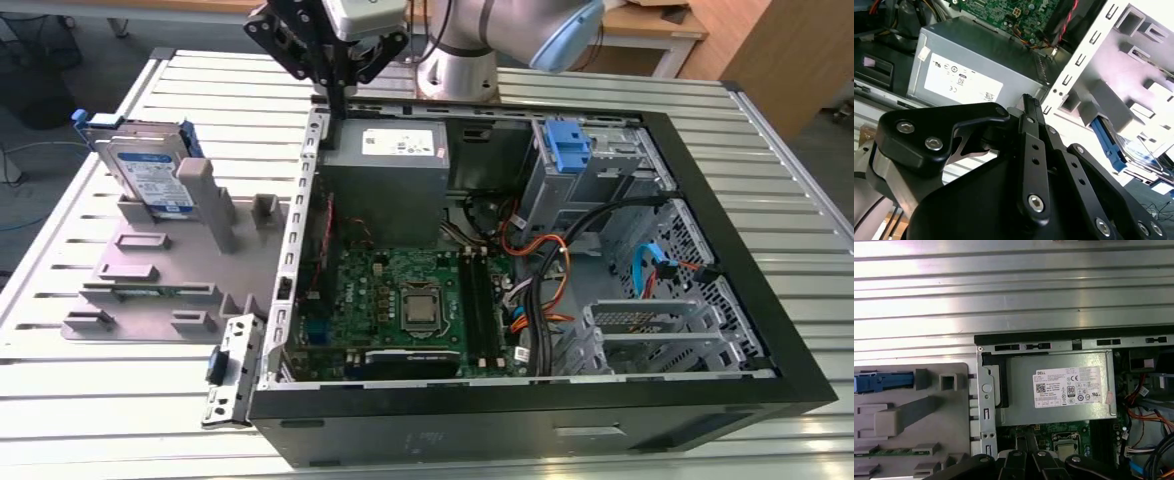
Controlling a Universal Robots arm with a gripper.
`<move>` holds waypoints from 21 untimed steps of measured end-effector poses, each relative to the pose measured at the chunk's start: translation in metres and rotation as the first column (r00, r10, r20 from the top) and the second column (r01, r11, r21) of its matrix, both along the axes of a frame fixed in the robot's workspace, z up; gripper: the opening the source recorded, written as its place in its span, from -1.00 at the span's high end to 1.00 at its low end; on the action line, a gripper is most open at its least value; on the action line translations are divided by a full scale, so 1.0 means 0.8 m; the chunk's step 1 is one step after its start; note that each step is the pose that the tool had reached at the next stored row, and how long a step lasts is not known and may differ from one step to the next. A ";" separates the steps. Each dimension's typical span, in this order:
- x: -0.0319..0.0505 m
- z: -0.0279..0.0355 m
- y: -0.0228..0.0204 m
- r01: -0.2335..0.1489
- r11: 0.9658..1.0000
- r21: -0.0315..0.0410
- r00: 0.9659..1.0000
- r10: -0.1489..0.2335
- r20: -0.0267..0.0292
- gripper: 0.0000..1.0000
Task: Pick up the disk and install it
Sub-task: 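Reach for the disk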
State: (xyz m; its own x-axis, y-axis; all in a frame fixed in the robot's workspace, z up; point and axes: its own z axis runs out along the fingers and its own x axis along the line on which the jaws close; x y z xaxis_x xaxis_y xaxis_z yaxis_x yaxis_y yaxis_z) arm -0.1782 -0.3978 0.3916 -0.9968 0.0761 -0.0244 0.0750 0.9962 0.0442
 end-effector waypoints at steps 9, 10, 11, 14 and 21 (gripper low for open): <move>-0.031 -0.0026 0.0033 0.000 1.000 0.000 1.000 0.000 0.000 0.79; -0.034 -0.0028 0.0036 0.000 1.000 0.000 1.000 0.000 0.000 0.79; -0.037 -0.0030 0.0039 0.000 1.000 0.000 1.000 0.000 0.000 0.79; -0.047 -0.0035 0.0049 0.000 1.000 0.000 1.000 0.000 0.000 0.79; -0.053 -0.0036 0.0053 0.000 1.000 0.000 1.000 0.000 0.000 0.79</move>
